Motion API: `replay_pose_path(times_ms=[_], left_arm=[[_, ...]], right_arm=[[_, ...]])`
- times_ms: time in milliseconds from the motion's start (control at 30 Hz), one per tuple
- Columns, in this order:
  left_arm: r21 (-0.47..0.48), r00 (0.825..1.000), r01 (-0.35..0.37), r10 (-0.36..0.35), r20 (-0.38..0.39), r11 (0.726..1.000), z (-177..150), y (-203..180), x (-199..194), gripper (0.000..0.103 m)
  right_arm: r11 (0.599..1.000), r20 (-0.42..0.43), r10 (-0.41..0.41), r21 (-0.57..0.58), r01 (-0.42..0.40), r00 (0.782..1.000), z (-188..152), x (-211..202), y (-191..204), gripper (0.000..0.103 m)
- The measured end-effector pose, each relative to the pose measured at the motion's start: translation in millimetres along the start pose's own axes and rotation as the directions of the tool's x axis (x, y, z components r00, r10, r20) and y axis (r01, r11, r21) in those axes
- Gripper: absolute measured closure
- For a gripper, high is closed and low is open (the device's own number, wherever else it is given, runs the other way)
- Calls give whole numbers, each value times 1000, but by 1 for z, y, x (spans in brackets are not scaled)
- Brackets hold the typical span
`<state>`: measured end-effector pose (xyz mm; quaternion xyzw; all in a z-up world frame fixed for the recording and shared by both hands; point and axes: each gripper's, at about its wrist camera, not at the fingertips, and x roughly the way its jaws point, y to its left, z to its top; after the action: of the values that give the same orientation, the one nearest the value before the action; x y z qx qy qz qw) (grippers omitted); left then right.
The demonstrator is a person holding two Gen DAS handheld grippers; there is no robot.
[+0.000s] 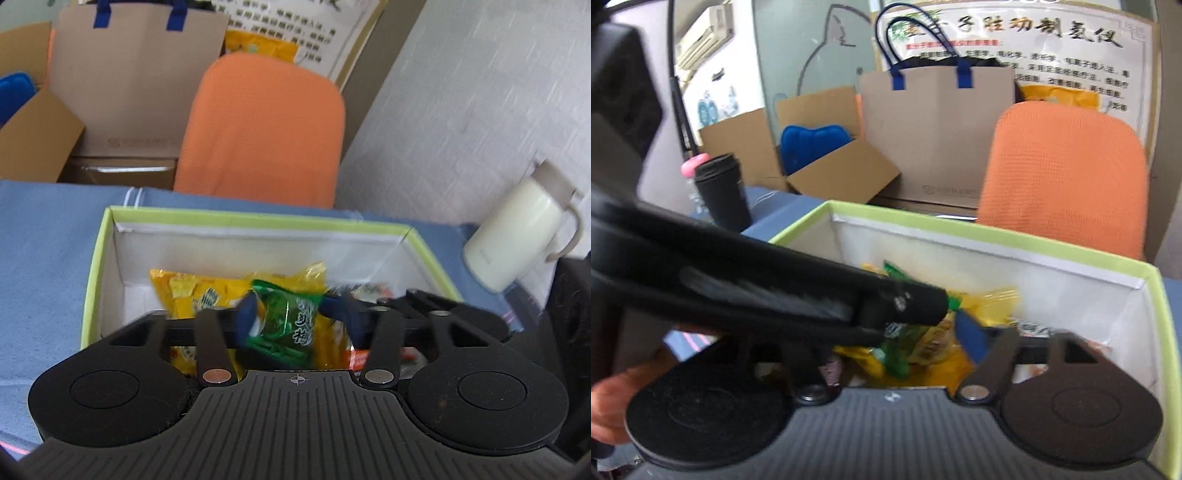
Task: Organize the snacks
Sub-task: 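Place the green pack into the green box and open the left tool, then grasp the brown wafer pack on the tablecloth with the left tool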
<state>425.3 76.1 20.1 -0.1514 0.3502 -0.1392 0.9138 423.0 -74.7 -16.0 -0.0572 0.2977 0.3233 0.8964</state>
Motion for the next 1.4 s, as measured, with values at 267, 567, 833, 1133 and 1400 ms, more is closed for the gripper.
replay_pose_path(times_ms=[267, 567, 833, 1133, 1400], left_arm=[[2, 968, -1, 0, 252, 1000, -10, -5, -119, 28], [-6, 964, -151, 149, 219, 988, -96, -4, -180, 26], [-103, 993, -110, 113, 27, 989, -175, 1, -179, 38], [-94, 989, -137, 142, 46, 986, -193, 20, -210, 35], [-80, 999, -21, 19, -25, 997, -202, 39, -191, 35]], right_arm=[[1000, 228, 3, 13, -6, 974, -5, -84, 4, 1], [999, 275, 22, 31, -31, 961, -39, -135, 23, 1], [999, 112, 50, -3, -50, 992, -134, -148, 94, 1], [979, 69, 196, 52, -200, 978, -172, -183, 166, 1], [988, -32, 107, 114, -103, 994, -179, -137, 194, 1]])
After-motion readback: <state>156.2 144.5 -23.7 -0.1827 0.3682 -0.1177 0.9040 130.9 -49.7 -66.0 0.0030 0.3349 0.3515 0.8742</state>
